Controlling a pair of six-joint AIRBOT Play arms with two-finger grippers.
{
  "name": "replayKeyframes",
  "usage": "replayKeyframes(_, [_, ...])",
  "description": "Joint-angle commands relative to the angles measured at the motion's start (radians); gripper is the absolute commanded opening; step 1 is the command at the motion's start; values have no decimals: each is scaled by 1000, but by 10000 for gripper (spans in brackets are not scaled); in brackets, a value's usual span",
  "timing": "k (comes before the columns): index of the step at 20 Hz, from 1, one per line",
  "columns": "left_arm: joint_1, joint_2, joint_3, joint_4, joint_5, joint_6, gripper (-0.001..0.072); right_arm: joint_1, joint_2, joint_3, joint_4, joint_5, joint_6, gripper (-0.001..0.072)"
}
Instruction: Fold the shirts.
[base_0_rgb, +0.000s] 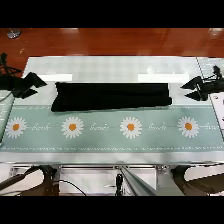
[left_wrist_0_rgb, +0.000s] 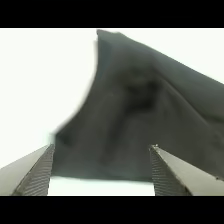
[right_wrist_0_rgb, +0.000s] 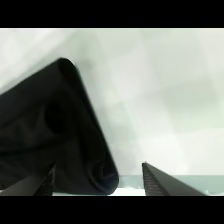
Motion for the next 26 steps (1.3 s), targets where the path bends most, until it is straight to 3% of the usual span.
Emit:
replayKeyframes(1, [-120, 181, -183, -89, 115, 0, 704, 35, -40, -32, 24, -27, -19, 624])
replayKeyframes(5, [-309, 177, -193, -89, 60, 50, 704, 132, -101, -24, 26, -64, 9, 623])
replayKeyframes(9, [-426, 146, -192, -119, 109, 49, 704, 233, -122, -21, 30, -45, 16, 604])
replayKeyframes(10, [-439, 140, -192, -146, 111, 50, 702, 250, -122, -8, 25, -30, 15, 414])
replayKeyframes(11, [-449, 136, -192, -154, 111, 50, 696, 256, -122, 10, 23, -8, 14, 96])
replayKeyframes(12, [-458, 131, -192, -161, 111, 56, 547, 256, -118, 36, 28, 34, 10, 29])
replayKeyframes(13, [-465, 127, -192, -174, 110, 66, 141, 256, -100, 54, 19, 63, 4, 29])
replayKeyframes(14, [-477, 126, -192, -205, 120, 99, 29, 248, -59, 60, -8, 70, 3, 28])
replayKeyframes(17, [-525, 118, -192, -304, 193, 159, 29, 240, 118, 43, -143, 93, -5, 28])
replayKeyframes(22, [-688, -56, -84, -307, 315, 94, 28, 242, 523, -168, -143, 84, -29, 29])
replayKeyframes(26, [-826, -310, 158, -304, 240, 94, 27, 242, 797, -301, -116, 107, 19, 29])
